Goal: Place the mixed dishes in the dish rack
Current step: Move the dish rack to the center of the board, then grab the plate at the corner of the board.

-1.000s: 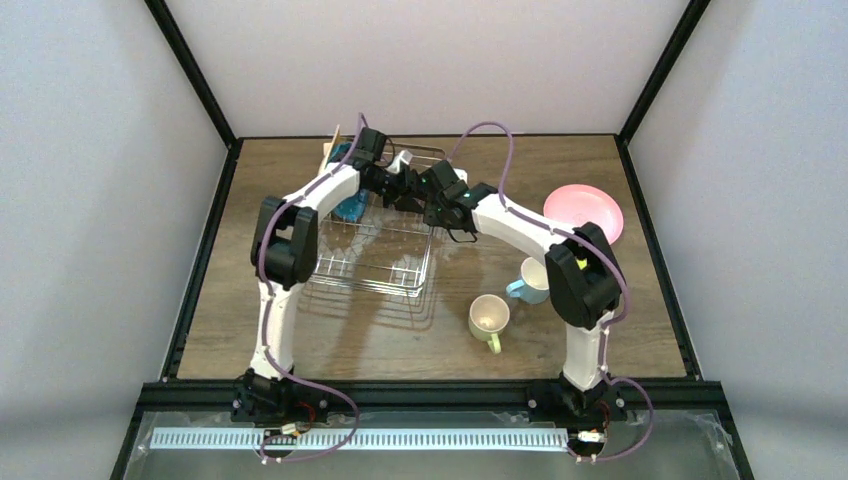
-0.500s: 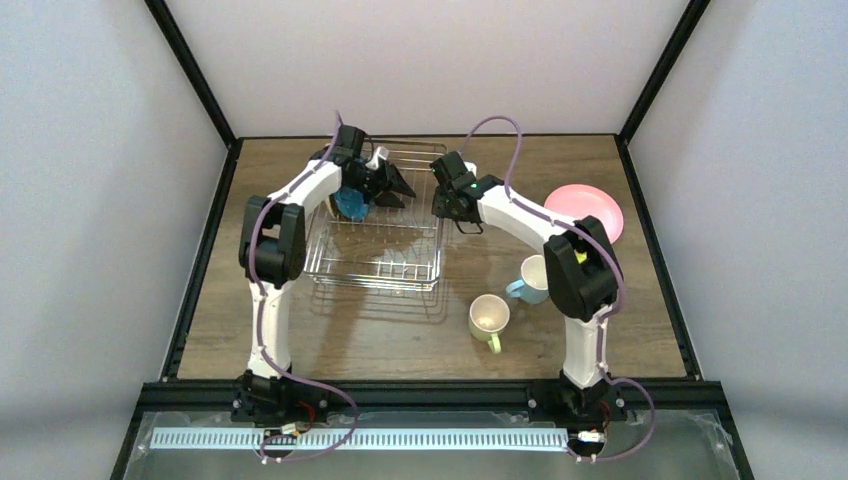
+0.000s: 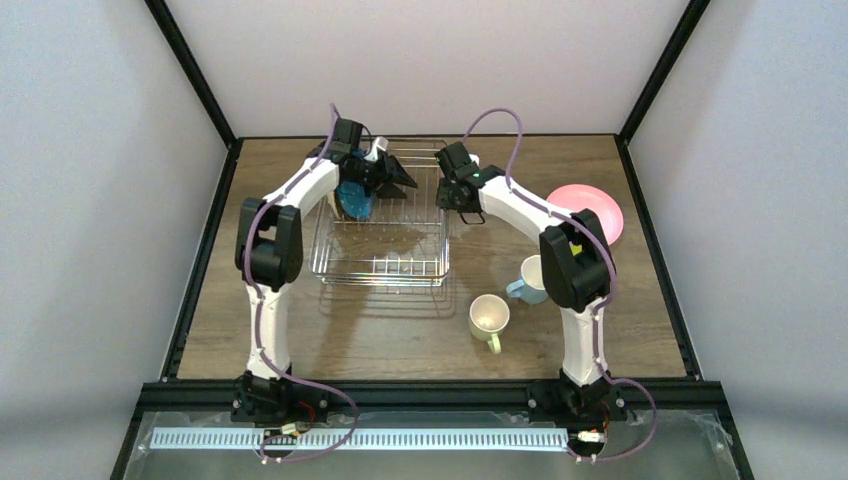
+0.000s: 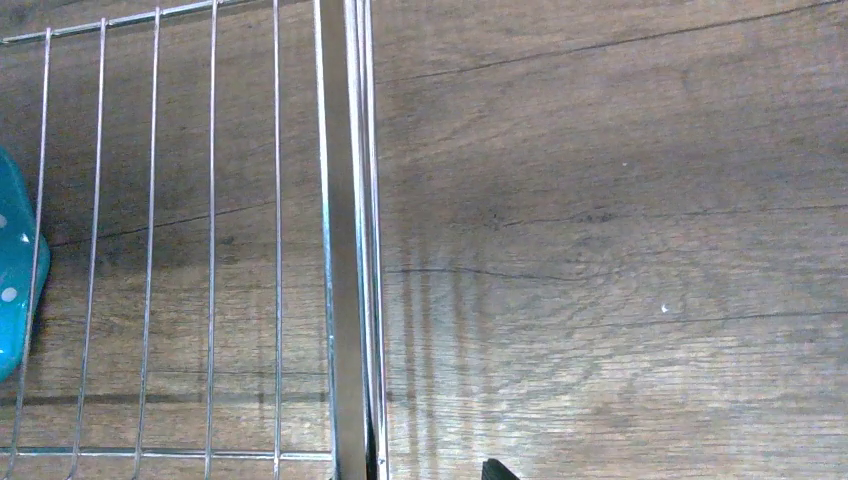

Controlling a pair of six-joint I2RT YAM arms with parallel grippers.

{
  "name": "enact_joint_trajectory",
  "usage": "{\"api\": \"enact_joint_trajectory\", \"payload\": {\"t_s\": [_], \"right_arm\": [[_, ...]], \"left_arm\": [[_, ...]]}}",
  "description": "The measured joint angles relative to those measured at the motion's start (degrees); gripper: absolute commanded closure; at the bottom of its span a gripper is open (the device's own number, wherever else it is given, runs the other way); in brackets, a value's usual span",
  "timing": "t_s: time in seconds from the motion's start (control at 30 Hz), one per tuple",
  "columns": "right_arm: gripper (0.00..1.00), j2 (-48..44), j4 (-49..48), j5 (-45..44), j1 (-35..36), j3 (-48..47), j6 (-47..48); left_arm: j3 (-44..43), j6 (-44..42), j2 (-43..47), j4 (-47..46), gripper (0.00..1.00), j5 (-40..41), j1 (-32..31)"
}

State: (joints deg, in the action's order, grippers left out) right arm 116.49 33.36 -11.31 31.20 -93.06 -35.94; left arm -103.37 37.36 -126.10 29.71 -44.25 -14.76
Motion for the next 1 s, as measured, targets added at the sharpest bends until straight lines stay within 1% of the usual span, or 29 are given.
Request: {"api": "enact_joint_trajectory", "payload": {"t_s": [0.17,0.3,0.4,0.5,0.67,0.77,0.87,1.0], "right_arm": [[0.29,0.28,2.03,0.09,-0.37,-2.19,1.36],[0.25,0.28,3.85,-0.15,-0.7,-5.81,2.58],[0.24,0.22,5.22,-0.37,-0.85,-9.62,3.3],[0.24,-0.46,5.97,-0.76,-0.92,-10.97,3.69],[0.24,-4.44,7.87,-2.08,-2.01,-11.19,3.96],[0.24,-8.02,8.15,-2.25,-5.49,-10.29,3.58],[0.24,-12.92,8.02,-2.43,-12.24,-7.28,2.91],[0.23,-17.07,7.65,-3.26,-20.39,-2.99,2.32]], "left_arm": [[0.48,1.75,2.05,-1.6,0.0,0.33,-0.17],[0.74,3.39,4.68,-3.37,0.0,0.85,-0.81],[0.72,4.48,6.32,-4.39,0.0,1.38,-1.51],[0.72,5.14,7.32,-4.63,0.0,2.01,-2.27],[0.7,5.62,8.24,-4.57,0.0,3.06,-3.78],[0.7,5.46,8.81,-4.26,0.0,3.78,-5.03],[0.7,5.03,9.29,-3.91,0.0,4.66,-6.51],[0.7,4.31,9.53,-3.63,0.0,5.68,-8.76]]}}
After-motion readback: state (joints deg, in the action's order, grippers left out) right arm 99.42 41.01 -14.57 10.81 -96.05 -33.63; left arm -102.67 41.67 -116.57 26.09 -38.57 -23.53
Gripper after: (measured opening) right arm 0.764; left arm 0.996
